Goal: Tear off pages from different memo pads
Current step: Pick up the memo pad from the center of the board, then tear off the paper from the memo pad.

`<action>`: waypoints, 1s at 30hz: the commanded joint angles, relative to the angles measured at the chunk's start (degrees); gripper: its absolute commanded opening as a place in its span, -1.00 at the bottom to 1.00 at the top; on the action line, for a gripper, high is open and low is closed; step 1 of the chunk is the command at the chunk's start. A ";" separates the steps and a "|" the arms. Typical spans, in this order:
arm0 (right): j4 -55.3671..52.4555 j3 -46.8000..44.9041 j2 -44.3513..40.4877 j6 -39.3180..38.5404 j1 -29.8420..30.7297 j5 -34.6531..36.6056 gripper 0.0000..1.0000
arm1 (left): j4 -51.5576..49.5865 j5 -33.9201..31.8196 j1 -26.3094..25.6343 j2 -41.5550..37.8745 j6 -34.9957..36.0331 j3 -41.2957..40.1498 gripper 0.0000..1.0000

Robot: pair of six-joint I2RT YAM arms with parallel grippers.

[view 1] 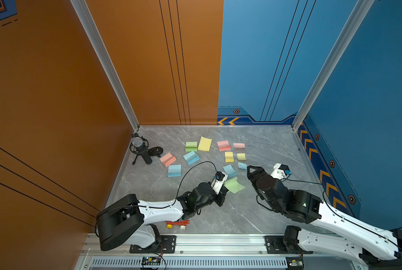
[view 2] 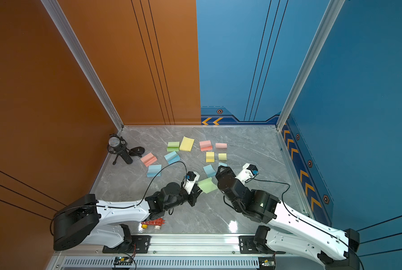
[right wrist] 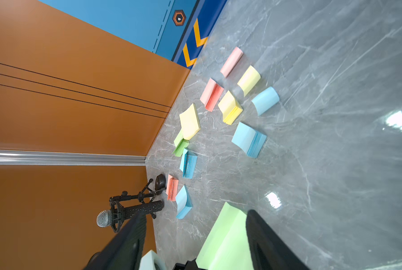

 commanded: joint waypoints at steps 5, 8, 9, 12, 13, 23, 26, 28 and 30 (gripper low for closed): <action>11.28 -2.83 -2.16 -84.55 -11.08 -31.13 0.46 | -10.72 12.26 6.77 -4.24 -7.18 2.48 -1.00; 2.28 -1.06 1.72 -109.92 -10.25 -40.57 0.37 | -14.57 15.01 8.55 -6.24 -8.97 3.13 -1.00; 1.41 -0.67 3.39 -113.04 -10.10 -39.41 0.36 | -15.74 15.40 8.92 -6.82 -9.29 3.25 -1.00; 1.50 -0.40 7.72 -119.61 -9.77 -40.80 0.34 | -16.86 17.87 9.53 -7.75 -9.98 3.30 -1.00; 1.82 -0.64 8.64 -121.62 -9.44 -42.34 0.36 | -16.98 18.34 9.61 -7.98 -10.06 3.39 -1.00; 10.24 -0.96 15.87 -124.71 -7.37 -39.90 0.11 | -18.79 19.74 9.74 -8.77 -9.81 4.88 -1.00; 10.40 0.19 17.39 -125.35 -7.91 -38.52 -0.45 | -18.83 19.97 9.73 -8.74 -9.94 4.97 -1.00; 9.65 1.06 17.54 -126.44 -8.58 -39.12 -0.87 | -19.02 19.78 9.79 -8.76 -9.94 4.89 -1.00; 7.89 2.30 16.96 -127.56 -9.80 -40.96 -1.00 | -19.69 19.01 10.03 -8.69 -10.07 4.80 -1.00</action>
